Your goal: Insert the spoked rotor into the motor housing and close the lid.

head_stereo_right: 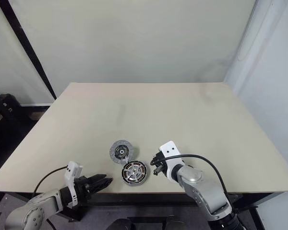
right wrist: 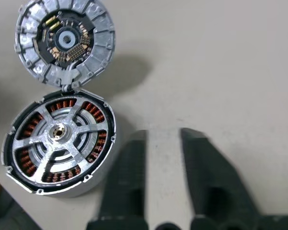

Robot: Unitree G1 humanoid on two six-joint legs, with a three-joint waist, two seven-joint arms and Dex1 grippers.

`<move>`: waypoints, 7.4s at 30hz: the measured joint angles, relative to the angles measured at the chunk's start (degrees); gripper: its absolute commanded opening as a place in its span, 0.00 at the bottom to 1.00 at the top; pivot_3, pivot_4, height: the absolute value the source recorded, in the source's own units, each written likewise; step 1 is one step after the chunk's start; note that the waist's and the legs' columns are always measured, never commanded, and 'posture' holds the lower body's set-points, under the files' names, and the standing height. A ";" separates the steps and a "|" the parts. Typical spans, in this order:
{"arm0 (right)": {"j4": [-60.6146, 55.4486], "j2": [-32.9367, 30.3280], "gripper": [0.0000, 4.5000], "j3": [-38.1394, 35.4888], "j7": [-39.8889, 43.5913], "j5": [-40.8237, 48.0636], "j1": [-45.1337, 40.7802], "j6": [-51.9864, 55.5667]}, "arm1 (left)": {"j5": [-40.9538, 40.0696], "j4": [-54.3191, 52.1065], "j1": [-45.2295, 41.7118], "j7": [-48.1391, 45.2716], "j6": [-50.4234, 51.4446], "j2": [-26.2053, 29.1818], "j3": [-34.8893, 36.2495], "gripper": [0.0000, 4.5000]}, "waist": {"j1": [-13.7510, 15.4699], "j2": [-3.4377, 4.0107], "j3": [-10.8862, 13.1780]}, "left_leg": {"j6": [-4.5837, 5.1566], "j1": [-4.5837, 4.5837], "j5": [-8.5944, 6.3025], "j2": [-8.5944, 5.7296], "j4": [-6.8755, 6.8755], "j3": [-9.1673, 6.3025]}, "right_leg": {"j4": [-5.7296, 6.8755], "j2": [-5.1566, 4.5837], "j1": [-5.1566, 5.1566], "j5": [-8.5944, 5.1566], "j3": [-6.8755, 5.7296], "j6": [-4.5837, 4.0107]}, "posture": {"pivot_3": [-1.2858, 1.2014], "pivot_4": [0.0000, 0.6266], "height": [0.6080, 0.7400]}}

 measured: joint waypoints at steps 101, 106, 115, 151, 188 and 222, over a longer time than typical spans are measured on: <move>10.38 2.74 0.00 23.98 34.72 -30.86 -17.59 1.51 | 2.14 -2.12 -8.72 11.50 15.67 0.92 -1.75 0.00 | 0.02 -0.20 -0.10 | 0.09 0.19 0.09 -0.06 0.61 -0.09 | 0.83 0.09 0.19 0.03 0.00 0.01 | 0.52 0.00 1.00; 12.19 6.34 0.00 20.91 28.56 -30.91 -17.98 4.29 | 2.33 -2.11 -8.96 11.52 15.67 0.47 -1.93 0.00 | 0.02 -0.17 -0.09 | 0.01 0.24 0.09 -0.06 0.71 -0.11 | 0.94 0.08 0.14 0.02 -0.02 0.00 | 0.52 0.00 1.00; 12.86 3.24 0.44 23.64 28.12 -30.96 -20.86 2.07 | 2.74 -2.11 -8.98 11.54 15.61 0.03 -1.99 0.00 | 0.02 -0.16 -0.08 | 0.03 0.19 0.11 -0.08 0.73 -0.11 | 0.93 0.07 0.11 0.02 -0.02 0.00 | 0.52 0.00 1.00; 16.33 -6.48 0.31 31.31 42.18 -36.65 -26.84 -9.78 | 3.18 -2.01 -8.91 11.50 15.12 -0.04 -2.27 0.00 | 0.01 -0.17 -0.08 | 0.02 0.20 0.10 -0.08 0.72 -0.11 | 0.91 0.05 0.11 0.02 -0.04 0.00 | 0.52 0.00 1.00; 12.76 -5.10 0.52 28.64 40.32 -26.57 -29.87 2.62 | 6.48 0.40 -10.67 15.21 8.92 -3.65 -1.34 0.00 | -0.01 -0.12 -0.04 | -0.22 0.18 -0.03 -0.10 0.56 -0.18 | 0.79 0.02 0.03 0.01 -0.12 0.01 | 0.52 0.00 1.00; 20.87 -0.81 0.04 30.47 35.94 -30.13 -28.18 -5.79 | 6.47 0.45 -10.20 14.87 8.98 -3.44 -1.73 0.00 | 0.00 -0.15 -0.05 | -0.04 0.26 0.08 -0.08 0.49 -0.19 | 0.81 0.03 0.06 0.01 -0.11 0.00 | 0.52 0.00 1.00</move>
